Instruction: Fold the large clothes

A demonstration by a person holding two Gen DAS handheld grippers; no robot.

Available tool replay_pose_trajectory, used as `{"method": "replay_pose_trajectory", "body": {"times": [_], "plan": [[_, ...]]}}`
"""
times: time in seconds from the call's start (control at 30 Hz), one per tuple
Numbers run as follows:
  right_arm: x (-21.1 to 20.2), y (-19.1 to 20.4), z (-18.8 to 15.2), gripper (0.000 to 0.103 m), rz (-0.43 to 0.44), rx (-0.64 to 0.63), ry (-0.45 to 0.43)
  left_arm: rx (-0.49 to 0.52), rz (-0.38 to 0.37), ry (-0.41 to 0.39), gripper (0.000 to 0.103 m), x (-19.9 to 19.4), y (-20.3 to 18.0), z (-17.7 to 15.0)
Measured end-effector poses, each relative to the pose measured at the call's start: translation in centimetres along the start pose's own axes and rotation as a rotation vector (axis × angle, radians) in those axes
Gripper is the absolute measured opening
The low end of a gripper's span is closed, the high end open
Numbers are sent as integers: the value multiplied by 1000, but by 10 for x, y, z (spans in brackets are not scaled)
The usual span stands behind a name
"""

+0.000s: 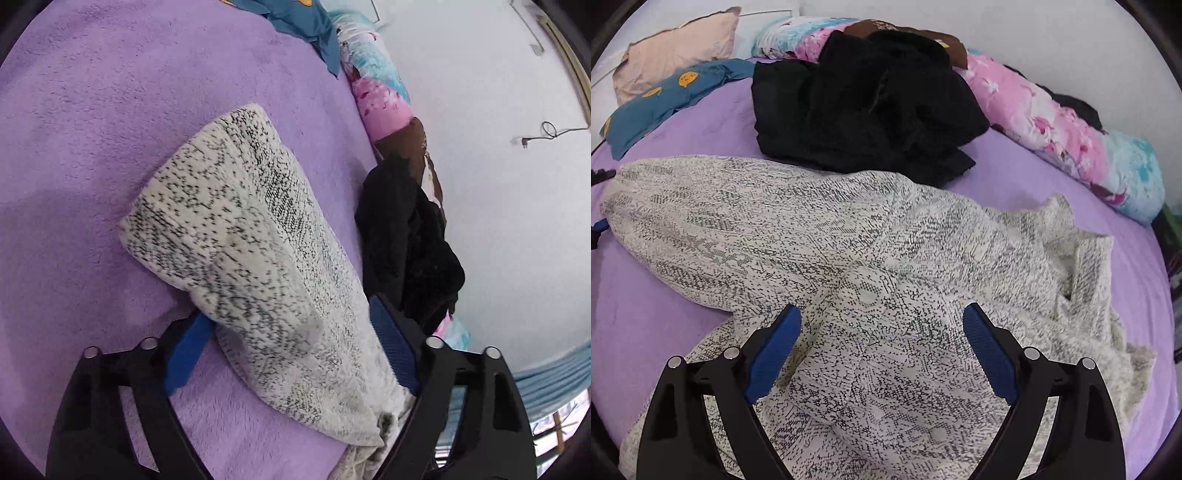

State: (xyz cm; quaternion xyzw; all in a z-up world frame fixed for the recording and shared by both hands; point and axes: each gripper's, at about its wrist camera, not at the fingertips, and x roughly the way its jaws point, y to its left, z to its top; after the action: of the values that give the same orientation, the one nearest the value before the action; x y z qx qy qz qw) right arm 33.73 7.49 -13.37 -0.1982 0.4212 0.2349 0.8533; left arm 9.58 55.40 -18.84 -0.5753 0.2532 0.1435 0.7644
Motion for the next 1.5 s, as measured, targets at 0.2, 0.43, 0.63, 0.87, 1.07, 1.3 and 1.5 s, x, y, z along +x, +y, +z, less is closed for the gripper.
{"method": "replay_pose_trajectory", "body": {"times": [0.2, 0.43, 0.63, 0.87, 1.07, 1.3, 1.5], "plan": [[16, -3, -2, 80, -6, 49, 43, -7, 39, -10, 42, -2, 2, 0], [32, -1, -11, 78, 13, 97, 68, 10, 61, -21, 25, -3, 1, -3], [46, 1, -18, 78, 24, 113, 92, 33, 70, -31, 16, -4, -5, -4], [59, -3, -22, 78, 61, 141, 126, 91, 78, -64, 11, -10, -28, -9], [2, -20, -29, 78, 95, 132, 34, 162, 93, -85, 10, -22, -58, -21], [-56, -86, -104, 79, 13, 205, 18, 280, 98, -117, 9, -42, -104, -48], [-86, -151, -182, 79, -39, 352, 58, 368, 155, -139, 9, -46, -142, -79]]}}
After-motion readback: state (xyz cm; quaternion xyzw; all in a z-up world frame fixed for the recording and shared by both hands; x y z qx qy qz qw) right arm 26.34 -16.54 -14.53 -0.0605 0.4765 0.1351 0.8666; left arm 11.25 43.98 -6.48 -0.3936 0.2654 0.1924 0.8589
